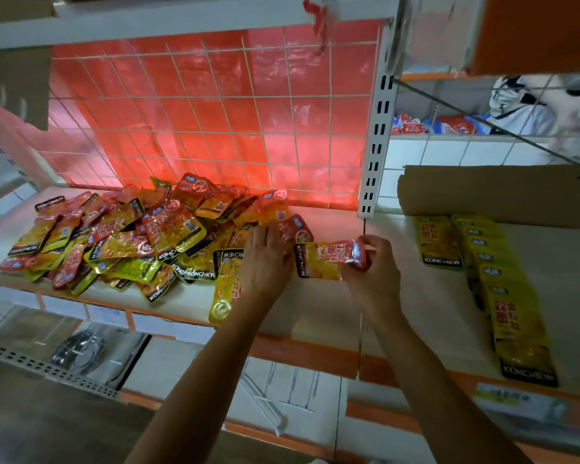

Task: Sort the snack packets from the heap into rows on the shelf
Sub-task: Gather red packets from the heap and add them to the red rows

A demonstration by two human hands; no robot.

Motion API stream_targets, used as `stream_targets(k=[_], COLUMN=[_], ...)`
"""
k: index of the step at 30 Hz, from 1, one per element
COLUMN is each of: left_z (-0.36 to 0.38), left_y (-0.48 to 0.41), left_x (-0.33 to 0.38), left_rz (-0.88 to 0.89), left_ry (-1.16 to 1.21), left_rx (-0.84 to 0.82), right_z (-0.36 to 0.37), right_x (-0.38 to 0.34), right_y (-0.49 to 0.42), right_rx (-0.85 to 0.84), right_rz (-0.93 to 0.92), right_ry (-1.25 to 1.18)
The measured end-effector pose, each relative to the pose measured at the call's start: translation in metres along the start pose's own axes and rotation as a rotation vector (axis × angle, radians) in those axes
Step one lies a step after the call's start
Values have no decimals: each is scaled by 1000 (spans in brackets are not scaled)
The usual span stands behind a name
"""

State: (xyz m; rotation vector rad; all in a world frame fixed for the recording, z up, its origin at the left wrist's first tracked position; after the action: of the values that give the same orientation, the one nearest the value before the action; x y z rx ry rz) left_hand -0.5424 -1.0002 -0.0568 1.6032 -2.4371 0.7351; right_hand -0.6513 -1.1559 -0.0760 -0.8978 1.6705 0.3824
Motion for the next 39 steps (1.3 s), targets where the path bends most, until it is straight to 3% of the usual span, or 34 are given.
stream_targets(k=[6, 8, 12, 17, 26, 32, 37, 39], left_z=[4, 8, 20, 40, 82, 118, 138, 144], left_y=[-5, -7, -5, 17, 96, 147, 165, 160], left_x=[48, 70, 121, 198, 347, 437, 494, 512], left_rz=[-18, -28, -81, -30, 13, 9, -11, 57], left_ry=[269, 393, 668, 724, 927, 954, 1012, 911], left_rx=[42, 18, -103, -246, -425, -499, -592, -568], right_z=[-48, -66, -111, -181, -332, -426, -482, -497], right_x=[5, 3, 4, 23, 69, 89, 118, 134], right_y=[-14, -16, -14, -2, 30, 48, 44, 37], right_rx=[155, 176, 275, 392, 340, 306, 366, 438], right_rz=[183, 189, 214, 257, 336, 281, 346, 395], right_ry=[-653, -735, -729, -692, -659, -588, -505, -519])
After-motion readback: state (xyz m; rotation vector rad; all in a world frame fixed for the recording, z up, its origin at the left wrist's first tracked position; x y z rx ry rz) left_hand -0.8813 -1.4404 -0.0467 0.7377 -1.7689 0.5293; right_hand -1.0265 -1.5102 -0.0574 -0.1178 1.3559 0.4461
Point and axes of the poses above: each hand's wrist, its own y-axis away from the middle knuckle, its own z-axis out of the palm, x = y × z, the point moved 6 cm from there along -y, towards the middle knuckle, and after that the axes turned 7 degrees about -z, right-handed, at the moved point
